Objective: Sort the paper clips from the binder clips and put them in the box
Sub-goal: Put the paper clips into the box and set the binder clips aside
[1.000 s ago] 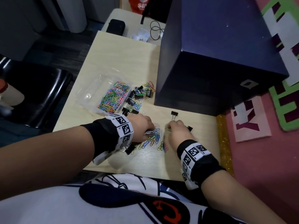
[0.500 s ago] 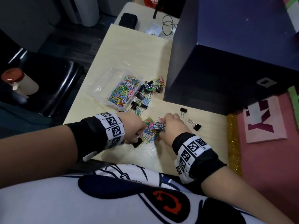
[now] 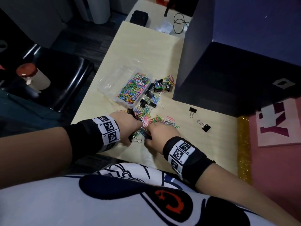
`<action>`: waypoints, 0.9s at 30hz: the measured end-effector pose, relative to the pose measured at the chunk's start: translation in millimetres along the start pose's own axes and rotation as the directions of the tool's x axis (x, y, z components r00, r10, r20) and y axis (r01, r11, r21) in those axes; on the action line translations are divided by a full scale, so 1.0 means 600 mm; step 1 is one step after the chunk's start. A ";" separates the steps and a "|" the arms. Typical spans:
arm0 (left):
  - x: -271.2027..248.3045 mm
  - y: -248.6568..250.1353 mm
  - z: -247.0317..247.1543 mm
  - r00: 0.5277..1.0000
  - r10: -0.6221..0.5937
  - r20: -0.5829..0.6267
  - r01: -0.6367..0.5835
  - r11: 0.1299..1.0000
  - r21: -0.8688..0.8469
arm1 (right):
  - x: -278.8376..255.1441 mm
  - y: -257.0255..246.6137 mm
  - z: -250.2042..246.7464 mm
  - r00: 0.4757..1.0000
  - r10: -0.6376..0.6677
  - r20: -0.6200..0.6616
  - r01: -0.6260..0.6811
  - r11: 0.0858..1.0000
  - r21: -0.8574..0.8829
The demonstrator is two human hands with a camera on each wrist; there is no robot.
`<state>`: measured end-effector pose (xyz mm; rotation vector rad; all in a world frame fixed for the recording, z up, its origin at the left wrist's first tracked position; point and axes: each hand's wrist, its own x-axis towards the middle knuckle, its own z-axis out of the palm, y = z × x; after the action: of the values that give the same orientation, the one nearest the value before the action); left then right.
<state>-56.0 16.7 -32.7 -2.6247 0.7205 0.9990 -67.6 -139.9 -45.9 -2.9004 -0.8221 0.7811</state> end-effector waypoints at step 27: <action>0.030 0.035 -0.123 0.987 0.057 -0.149 -0.047 0.997 0.067 | -0.052 0.152 -0.013 0.693 0.710 -0.127 -0.573 0.648 0.502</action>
<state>-14.3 -36.2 8.5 -2.6597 0.8449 0.7826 -42.5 -233.1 -39.4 -2.7444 0.4404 0.3965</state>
